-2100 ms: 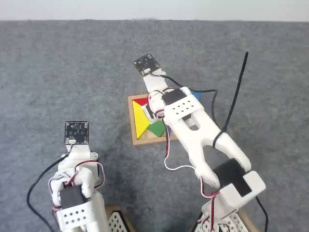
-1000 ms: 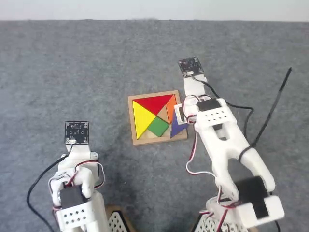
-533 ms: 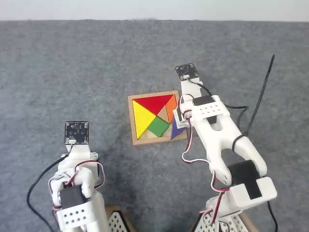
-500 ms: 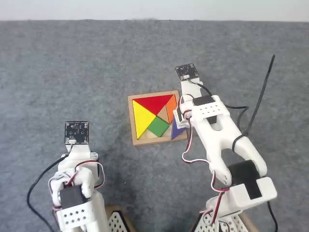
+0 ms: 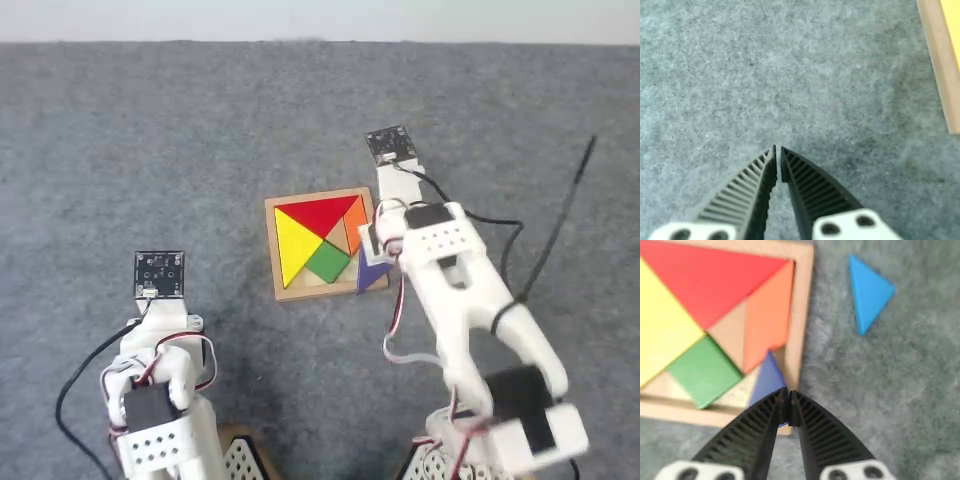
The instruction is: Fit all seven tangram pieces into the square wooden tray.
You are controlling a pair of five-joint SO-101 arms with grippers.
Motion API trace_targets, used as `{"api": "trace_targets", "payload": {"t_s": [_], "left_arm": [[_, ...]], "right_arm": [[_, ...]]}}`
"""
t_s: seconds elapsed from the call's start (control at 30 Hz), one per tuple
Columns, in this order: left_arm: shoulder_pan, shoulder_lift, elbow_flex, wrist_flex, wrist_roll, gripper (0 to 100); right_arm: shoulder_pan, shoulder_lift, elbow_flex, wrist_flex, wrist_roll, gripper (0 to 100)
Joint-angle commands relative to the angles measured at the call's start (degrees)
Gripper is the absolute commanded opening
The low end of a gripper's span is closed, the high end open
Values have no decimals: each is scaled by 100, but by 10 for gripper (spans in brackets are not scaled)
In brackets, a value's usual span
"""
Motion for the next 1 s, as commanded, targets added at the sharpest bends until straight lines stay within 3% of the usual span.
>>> {"api": "trace_targets", "payload": {"t_s": [0.0,0.27,0.97], "left_arm": [[-18,-105,-48,26,-53,15],[-18,-105,-48,26,-53,15],[-18,-105,-48,26,-53,15]], "right_arm": [[-541,-1086,378,48,0,7],[-497,-1288,1670,66,809,7],[-532,-919,1600,-479,818,6]]}}
